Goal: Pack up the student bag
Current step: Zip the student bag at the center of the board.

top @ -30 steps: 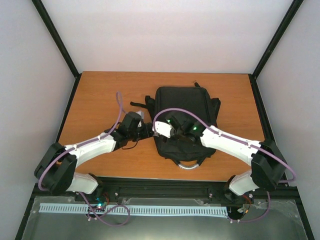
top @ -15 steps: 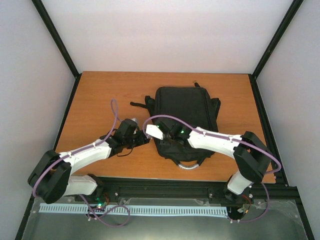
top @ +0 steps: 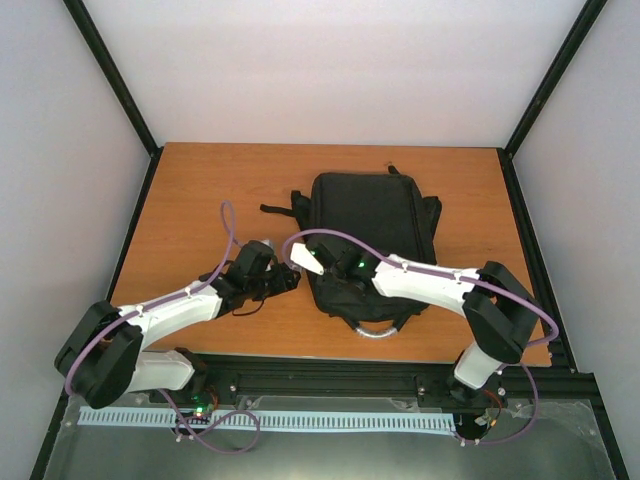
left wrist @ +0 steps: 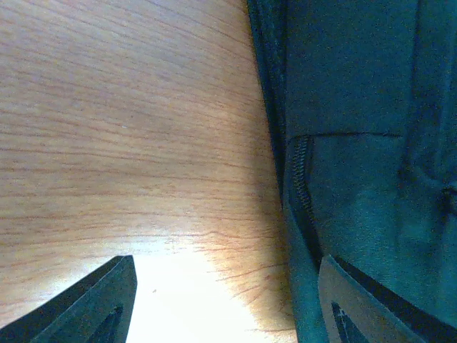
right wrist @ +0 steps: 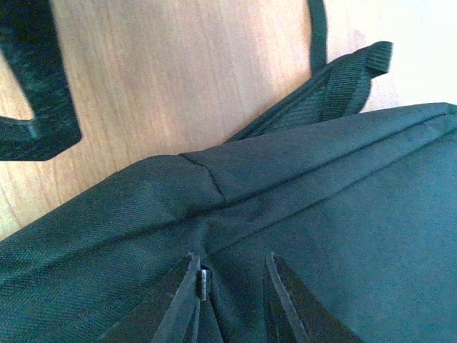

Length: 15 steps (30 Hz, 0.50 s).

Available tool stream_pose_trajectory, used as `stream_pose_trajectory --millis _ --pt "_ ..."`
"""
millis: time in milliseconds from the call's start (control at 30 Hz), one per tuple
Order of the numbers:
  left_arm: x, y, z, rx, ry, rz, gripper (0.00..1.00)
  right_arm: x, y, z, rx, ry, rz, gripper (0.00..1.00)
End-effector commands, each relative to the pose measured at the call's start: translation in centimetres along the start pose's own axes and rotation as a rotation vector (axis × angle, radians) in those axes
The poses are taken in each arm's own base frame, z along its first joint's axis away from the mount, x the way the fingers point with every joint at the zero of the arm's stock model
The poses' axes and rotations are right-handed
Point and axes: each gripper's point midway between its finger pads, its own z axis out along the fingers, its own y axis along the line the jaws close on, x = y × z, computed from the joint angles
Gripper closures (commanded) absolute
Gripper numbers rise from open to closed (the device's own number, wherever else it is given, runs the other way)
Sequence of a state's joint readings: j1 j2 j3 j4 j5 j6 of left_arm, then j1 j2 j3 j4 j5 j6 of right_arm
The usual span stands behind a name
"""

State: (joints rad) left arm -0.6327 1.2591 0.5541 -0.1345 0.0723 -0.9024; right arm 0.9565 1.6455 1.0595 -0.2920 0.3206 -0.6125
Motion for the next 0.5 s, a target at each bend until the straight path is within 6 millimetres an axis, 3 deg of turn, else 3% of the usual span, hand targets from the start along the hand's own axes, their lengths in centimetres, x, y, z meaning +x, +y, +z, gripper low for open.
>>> stream_pose_trajectory --millis 0,333,467 --pt "-0.8 -0.1 -0.4 0.012 -0.035 -0.019 0.28 -1.3 -3.4 -2.6 0.116 -0.043 0.056 0.77" --pt "-0.8 -0.7 -0.2 0.036 -0.028 -0.019 0.28 -0.6 -1.5 -1.7 -0.02 -0.031 0.108 0.97" --pt "-0.9 -1.8 -0.5 0.094 -0.03 -0.007 0.27 -0.8 -1.1 -2.3 -0.076 -0.068 0.143 0.97"
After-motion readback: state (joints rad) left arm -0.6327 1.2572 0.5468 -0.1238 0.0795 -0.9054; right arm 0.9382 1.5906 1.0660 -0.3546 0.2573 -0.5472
